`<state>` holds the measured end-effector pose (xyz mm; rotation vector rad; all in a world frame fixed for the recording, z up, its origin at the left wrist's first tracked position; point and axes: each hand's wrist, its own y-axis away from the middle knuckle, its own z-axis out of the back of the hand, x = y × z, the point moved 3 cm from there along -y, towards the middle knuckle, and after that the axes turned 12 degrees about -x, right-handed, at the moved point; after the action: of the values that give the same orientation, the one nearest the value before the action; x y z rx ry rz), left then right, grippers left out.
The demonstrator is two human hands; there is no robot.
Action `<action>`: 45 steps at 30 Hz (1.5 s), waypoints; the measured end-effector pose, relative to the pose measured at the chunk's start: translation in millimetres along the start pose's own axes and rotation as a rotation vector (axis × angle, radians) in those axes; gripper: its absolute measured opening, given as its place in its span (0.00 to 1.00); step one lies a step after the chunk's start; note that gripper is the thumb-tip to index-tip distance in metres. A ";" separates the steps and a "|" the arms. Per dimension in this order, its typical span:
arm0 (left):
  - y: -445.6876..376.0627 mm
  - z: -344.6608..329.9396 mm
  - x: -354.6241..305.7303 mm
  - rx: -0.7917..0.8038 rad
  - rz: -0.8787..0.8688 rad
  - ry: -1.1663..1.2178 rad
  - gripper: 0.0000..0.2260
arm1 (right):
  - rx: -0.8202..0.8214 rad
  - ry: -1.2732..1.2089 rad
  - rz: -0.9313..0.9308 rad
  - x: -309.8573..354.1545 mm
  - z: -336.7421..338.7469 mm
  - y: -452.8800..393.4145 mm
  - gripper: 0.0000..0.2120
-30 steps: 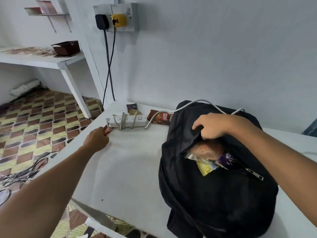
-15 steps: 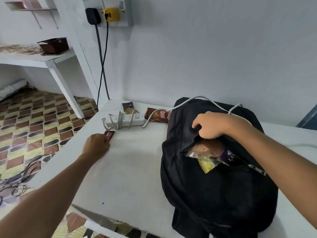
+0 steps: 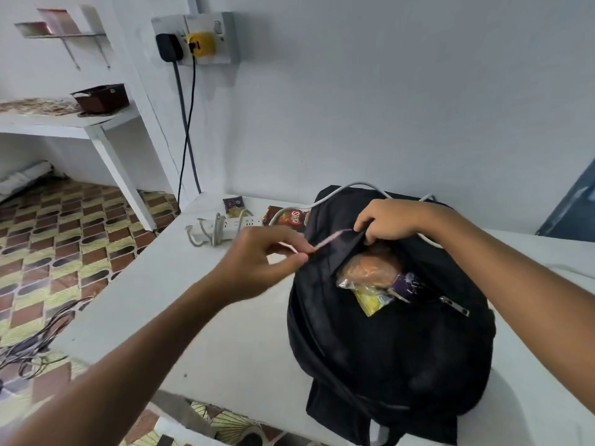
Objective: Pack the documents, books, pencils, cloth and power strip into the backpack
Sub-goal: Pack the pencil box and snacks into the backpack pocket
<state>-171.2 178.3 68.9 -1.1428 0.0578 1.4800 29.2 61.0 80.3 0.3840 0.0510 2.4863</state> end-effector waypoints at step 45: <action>-55.3 -49.3 73.3 -0.326 0.181 -0.425 0.09 | -0.118 -0.344 0.065 -38.2 -4.6 15.8 0.05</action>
<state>-84.8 217.9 26.0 -1.0725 -0.3951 1.9172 48.2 26.1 68.0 0.7651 -0.2499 2.4364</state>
